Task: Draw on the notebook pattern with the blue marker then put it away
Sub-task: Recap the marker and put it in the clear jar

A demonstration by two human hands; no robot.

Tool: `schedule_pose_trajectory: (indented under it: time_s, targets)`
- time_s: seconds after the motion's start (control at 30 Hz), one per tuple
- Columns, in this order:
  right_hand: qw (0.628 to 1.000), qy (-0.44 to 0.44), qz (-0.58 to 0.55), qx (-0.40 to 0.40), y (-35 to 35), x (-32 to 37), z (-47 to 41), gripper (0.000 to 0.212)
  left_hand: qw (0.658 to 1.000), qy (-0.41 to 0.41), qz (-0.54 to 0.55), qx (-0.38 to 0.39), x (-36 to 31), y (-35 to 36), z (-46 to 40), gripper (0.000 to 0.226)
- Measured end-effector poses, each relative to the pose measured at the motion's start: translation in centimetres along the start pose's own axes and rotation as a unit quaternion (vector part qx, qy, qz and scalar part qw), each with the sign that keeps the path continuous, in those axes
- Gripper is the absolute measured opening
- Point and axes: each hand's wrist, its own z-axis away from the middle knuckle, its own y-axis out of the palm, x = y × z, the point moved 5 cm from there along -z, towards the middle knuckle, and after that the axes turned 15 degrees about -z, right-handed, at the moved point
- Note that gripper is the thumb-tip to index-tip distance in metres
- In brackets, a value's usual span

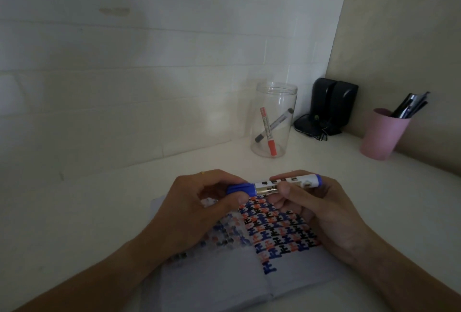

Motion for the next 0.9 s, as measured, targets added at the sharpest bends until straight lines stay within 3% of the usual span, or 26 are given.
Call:
schedule_pose_trajectory:
  time_s: [0.17, 0.57, 0.7, 0.8, 0.9]
  targets:
    - [1.0, -0.01, -0.023, 0.001, 0.4, 0.4, 1.6, 0.031, 0.993, -0.037, 0.102, 0.036, -0.8, 0.3, 1.0, 0.022]
    - [0.997, -0.016, 0.064, 0.039, 1.0, 0.0, 1.4, 0.026, 0.989, -0.042, 0.132, 0.046, -0.1, 0.4, 1.3, 0.023]
    - [0.988, -0.035, 0.138, 0.052, 1.1, 1.0, 1.1, 0.024, 0.996, 0.003, 0.083, 0.011, -0.6, -0.2, 0.4, 0.017]
    - [0.971, -0.067, 0.219, 0.067, 1.2, 1.6, 1.1, 0.022, 0.996, 0.028, 0.087, -0.024, -1.4, -0.4, -0.3, 0.03]
    - [0.962, -0.058, 0.25, 0.091, 2.1, 0.5, 1.1, 0.034, 0.993, 0.035, 0.11, -0.038, -1.9, 0.1, -0.5, 0.041]
